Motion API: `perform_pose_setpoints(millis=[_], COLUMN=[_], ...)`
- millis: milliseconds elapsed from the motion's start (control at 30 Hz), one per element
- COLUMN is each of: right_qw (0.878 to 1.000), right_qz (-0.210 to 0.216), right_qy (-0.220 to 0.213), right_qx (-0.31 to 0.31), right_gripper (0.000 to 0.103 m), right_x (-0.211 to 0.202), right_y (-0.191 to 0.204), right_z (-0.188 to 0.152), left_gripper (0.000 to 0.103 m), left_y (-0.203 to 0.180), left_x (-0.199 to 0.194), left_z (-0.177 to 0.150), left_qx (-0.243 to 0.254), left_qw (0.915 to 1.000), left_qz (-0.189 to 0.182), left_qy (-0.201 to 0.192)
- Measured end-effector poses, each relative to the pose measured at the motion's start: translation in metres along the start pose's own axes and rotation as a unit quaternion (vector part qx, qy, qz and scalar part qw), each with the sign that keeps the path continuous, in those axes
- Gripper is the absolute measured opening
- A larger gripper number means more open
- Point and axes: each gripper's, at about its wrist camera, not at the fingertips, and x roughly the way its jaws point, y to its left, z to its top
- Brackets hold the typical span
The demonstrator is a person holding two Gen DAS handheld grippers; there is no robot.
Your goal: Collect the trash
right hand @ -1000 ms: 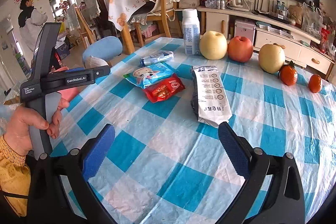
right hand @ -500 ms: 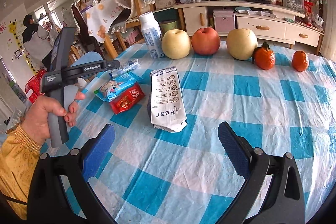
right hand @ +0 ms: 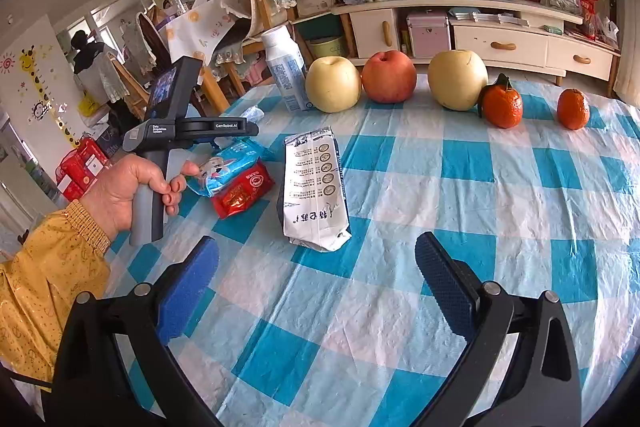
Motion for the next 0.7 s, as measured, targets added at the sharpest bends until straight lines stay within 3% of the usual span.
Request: perform_pose_setpoints(millis=[300, 700], right_qw=[1.000, 1.000], right_qz=[-0.005, -0.017], right_qy=[0.001, 0.000], right_qx=[0.004, 0.006], right_gripper=[0.099, 0.099], right_x=[0.002, 0.002], right_y=[-0.004, -0.013], right_z=[0.000, 0.002], left_gripper=[0.040, 0.039], left_y=[-0.023, -0.080], left_x=[-0.010, -0.047], left_z=[-0.019, -0.087], left_qx=[0.040, 0.106], left_qw=[0.9991, 0.9933], left_qz=[-0.007, -0.040], left_qy=[-0.010, -0.024])
